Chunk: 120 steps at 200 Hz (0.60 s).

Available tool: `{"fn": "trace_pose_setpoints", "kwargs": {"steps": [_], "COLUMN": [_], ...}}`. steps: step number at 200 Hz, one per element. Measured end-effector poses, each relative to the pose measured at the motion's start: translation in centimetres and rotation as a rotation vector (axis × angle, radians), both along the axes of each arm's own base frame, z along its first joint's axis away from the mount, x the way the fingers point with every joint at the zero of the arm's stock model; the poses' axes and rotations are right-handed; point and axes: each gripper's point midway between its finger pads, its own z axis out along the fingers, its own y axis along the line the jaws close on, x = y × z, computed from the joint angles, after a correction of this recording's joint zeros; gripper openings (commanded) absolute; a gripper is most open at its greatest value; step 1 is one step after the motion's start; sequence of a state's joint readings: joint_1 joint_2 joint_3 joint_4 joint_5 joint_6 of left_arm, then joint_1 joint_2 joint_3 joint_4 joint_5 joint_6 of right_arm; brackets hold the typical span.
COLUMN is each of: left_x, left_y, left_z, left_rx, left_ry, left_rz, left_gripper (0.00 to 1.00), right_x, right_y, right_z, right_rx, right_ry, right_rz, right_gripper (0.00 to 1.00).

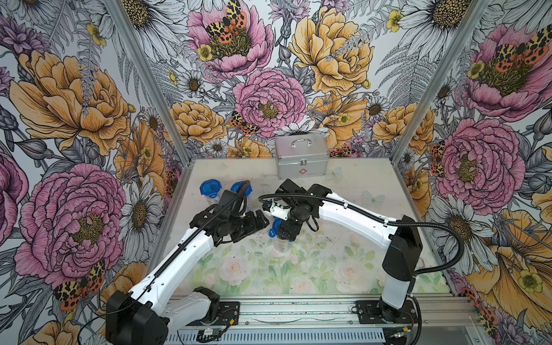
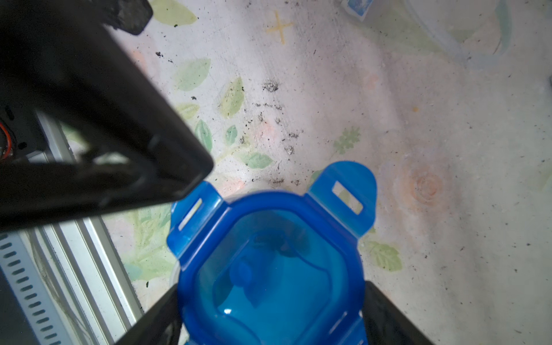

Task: Pack away toiletry kits
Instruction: Close the lid on the container.

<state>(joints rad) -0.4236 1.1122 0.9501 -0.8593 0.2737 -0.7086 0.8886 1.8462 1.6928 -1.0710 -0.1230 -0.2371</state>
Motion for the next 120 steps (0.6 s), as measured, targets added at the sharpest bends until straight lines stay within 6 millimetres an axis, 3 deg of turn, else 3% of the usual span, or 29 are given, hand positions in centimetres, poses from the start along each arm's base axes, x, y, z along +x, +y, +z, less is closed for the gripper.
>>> {"fn": "trace_pose_setpoints", "kwargs": {"steps": [120], "left_x": [-0.08], "left_y": [0.30], "left_z": [0.01], "left_rx": [0.010], "left_ry": [-0.009], "left_rz": [0.028], "left_gripper": [0.96], "right_x": [0.01], "right_y": [0.01], "right_z": [0.03], "right_rx": [0.006], "right_ry": [0.001], "right_rz": [0.018], "right_gripper": [0.64]}}
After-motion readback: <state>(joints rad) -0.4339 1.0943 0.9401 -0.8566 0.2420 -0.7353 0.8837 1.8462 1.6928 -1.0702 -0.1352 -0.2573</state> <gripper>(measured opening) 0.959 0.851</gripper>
